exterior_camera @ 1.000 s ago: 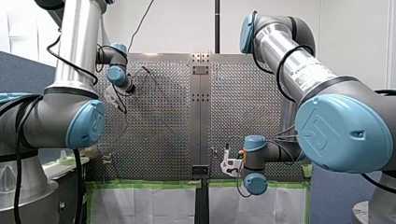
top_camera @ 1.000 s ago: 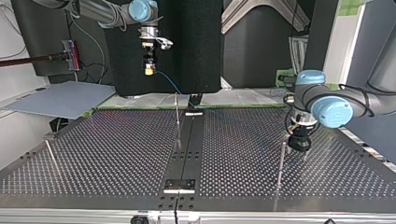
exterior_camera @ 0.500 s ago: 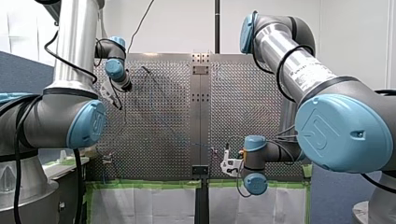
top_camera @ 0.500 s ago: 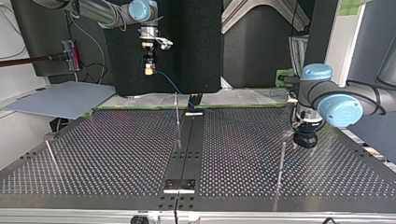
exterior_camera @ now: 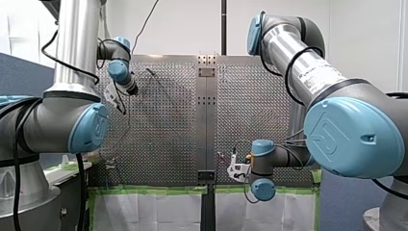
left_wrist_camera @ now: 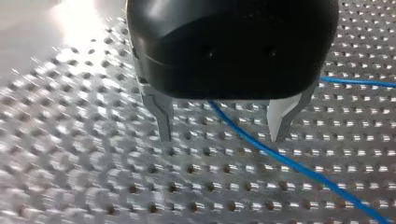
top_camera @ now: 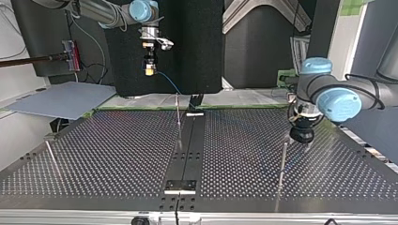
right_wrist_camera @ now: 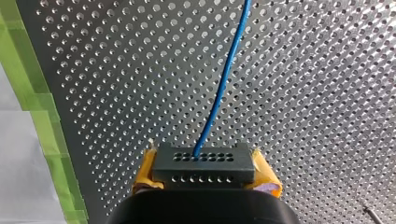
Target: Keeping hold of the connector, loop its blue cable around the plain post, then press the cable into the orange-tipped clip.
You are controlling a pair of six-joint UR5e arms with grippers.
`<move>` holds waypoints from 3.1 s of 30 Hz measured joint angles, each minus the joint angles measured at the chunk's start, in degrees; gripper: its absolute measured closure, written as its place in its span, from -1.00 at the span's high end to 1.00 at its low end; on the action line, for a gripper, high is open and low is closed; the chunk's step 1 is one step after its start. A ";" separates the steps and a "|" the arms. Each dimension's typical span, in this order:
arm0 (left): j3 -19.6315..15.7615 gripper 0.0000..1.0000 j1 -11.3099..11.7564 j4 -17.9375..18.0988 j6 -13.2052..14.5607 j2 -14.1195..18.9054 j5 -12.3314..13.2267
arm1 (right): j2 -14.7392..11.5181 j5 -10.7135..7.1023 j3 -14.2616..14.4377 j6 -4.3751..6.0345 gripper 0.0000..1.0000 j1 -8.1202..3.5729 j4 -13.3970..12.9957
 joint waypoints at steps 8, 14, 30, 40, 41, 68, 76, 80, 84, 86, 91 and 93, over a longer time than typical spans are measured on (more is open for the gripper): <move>-0.37 1.00 0.17 0.93 -1.31 3.49 -0.34 | -0.01 -0.02 0.02 0.00 -1.00 -0.01 -0.04; -0.55 1.00 -0.89 -0.95 0.07 4.69 2.89 | -0.01 -0.03 0.01 0.00 -1.00 -0.01 -0.05; -1.74 1.00 -1.30 -7.79 4.73 13.43 -1.03 | 0.00 0.11 0.01 0.28 -1.00 -0.43 -0.11; 1.49 1.00 -1.79 -13.50 10.40 19.17 -1.82 | 0.00 0.10 0.00 2.03 -1.00 -2.06 1.56; 1.96 1.00 -2.03 -13.97 10.87 19.65 -2.15 | 0.00 0.06 0.01 2.22 -1.00 -2.24 1.65; 5.92 1.00 -16.89 -20.05 26.28 16.32 -16.16 | 0.06 -0.88 -0.12 2.32 -1.00 -5.11 3.11; 6.10 1.00 -21.65 -19.89 31.04 12.06 -20.93 | 0.07 -1.04 -0.10 2.29 -1.00 -5.11 3.04; 6.18 1.00 -23.93 -19.77 33.32 11.39 -23.20 | 0.07 -1.16 -0.11 2.28 -1.00 -5.10 3.04; 6.31 1.00 -26.08 -19.70 35.48 10.87 -25.36 | 0.06 -1.22 -0.10 2.28 -1.00 -4.98 3.13; 6.35 1.00 -27.37 -19.62 36.76 10.74 -26.64 | 0.06 -1.22 -0.12 2.28 -1.00 -4.91 3.16; 6.37 1.00 -30.40 -19.55 39.78 10.69 -29.67 | 0.07 -1.23 -0.12 2.28 -1.00 -4.86 3.13; 6.38 1.00 -31.46 -19.54 40.94 10.68 -30.82 | 0.07 -1.23 -0.11 2.28 -1.00 -4.85 3.13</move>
